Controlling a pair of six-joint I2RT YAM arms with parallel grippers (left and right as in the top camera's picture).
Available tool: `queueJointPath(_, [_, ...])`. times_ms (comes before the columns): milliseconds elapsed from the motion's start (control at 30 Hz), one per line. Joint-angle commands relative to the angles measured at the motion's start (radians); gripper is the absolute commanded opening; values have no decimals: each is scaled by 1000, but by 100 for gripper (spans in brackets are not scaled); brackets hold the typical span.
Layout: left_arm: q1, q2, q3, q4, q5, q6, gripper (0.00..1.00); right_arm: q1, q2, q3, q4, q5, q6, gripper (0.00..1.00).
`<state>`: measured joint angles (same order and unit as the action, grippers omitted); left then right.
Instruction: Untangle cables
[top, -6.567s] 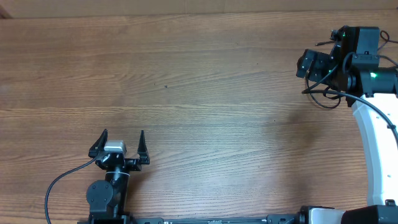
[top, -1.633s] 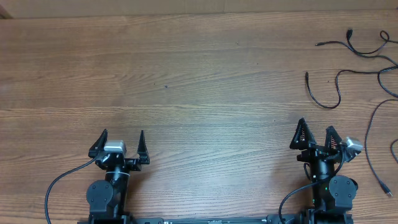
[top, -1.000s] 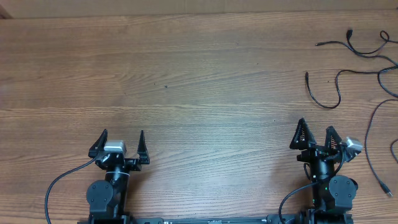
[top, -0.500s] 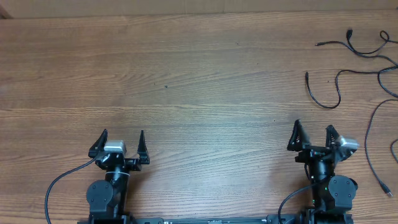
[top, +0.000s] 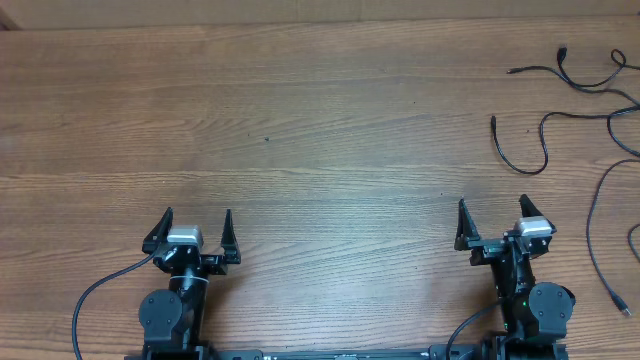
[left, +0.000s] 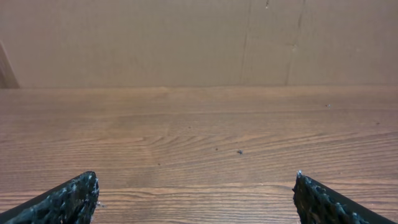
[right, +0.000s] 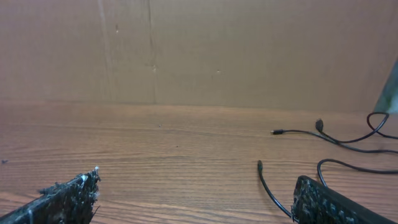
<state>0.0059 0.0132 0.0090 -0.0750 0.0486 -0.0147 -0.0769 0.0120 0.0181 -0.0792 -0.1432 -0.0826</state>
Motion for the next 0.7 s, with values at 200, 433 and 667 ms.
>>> queueJointPath(200, [-5, -10, -4, -1, -4, 23, 100, 5, -10, -11, 4, 14, 11, 100])
queueJointPath(433, [-5, -10, -4, -1, -4, 23, 100, 5, -10, -11, 4, 10, 11, 100])
queueJointPath(667, [-5, -10, -4, -1, -4, 23, 100, 5, -10, -11, 6, 11, 10, 100])
